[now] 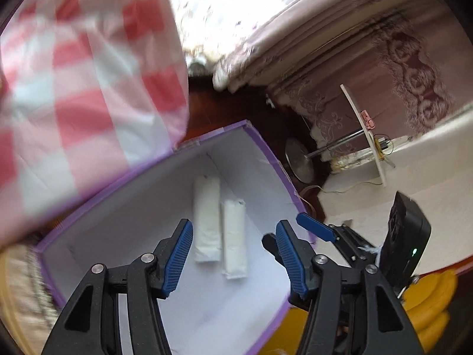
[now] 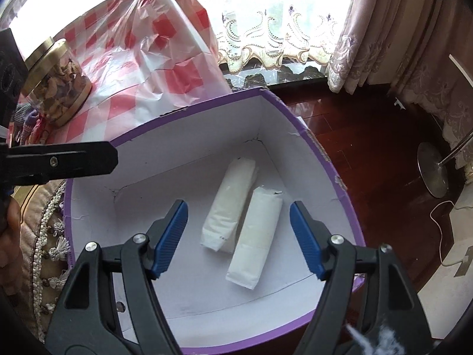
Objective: Organize soft objects
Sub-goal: 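Move both open tools back over the pile of soft items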
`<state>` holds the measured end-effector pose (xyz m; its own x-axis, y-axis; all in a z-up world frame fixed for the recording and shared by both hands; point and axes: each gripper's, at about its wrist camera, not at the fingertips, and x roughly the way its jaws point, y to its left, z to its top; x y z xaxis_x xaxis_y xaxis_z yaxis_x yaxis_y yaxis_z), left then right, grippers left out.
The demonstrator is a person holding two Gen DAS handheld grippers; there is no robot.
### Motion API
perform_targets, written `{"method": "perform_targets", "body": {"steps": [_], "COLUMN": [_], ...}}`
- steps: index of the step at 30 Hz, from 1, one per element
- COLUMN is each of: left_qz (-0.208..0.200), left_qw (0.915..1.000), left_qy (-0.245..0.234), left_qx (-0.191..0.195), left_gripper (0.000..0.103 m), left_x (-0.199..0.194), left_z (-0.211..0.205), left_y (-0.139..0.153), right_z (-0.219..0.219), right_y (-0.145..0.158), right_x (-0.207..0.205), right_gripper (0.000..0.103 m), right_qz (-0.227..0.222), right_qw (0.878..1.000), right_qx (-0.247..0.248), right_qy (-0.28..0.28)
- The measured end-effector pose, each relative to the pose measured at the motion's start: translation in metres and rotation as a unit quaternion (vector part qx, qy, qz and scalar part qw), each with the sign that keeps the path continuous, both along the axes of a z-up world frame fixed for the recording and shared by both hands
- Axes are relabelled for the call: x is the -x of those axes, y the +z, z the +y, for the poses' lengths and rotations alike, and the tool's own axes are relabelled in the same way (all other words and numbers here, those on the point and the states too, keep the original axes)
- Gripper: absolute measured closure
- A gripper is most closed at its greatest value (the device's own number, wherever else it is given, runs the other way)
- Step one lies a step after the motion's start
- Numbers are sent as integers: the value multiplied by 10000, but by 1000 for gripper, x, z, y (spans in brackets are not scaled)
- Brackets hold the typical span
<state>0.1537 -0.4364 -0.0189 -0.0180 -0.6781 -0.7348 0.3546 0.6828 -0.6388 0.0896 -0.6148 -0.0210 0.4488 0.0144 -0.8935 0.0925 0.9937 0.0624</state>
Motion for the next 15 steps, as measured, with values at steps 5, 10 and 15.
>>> {"method": "perform_targets", "body": {"steps": [5, 10, 15], "left_qz": [-1264, -1497, -1896], "left_qw": [9911, 9862, 9732], "left_qy": [-36, 272, 912], "left_qx": [-417, -647, -925], "left_gripper": [42, 42, 42], "left_x": [16, 21, 25], "left_z": [31, 97, 159], "left_y": [33, 46, 56], "right_z": [41, 91, 141], "right_y": [17, 35, 44], "right_x": [-2, -8, -18], "right_gripper": [29, 29, 28], "right_qz": [-112, -293, -346], "right_qw": [9990, 9950, 9891], "right_qx": [-41, -111, -273], "right_qy": [432, 952, 1406]}}
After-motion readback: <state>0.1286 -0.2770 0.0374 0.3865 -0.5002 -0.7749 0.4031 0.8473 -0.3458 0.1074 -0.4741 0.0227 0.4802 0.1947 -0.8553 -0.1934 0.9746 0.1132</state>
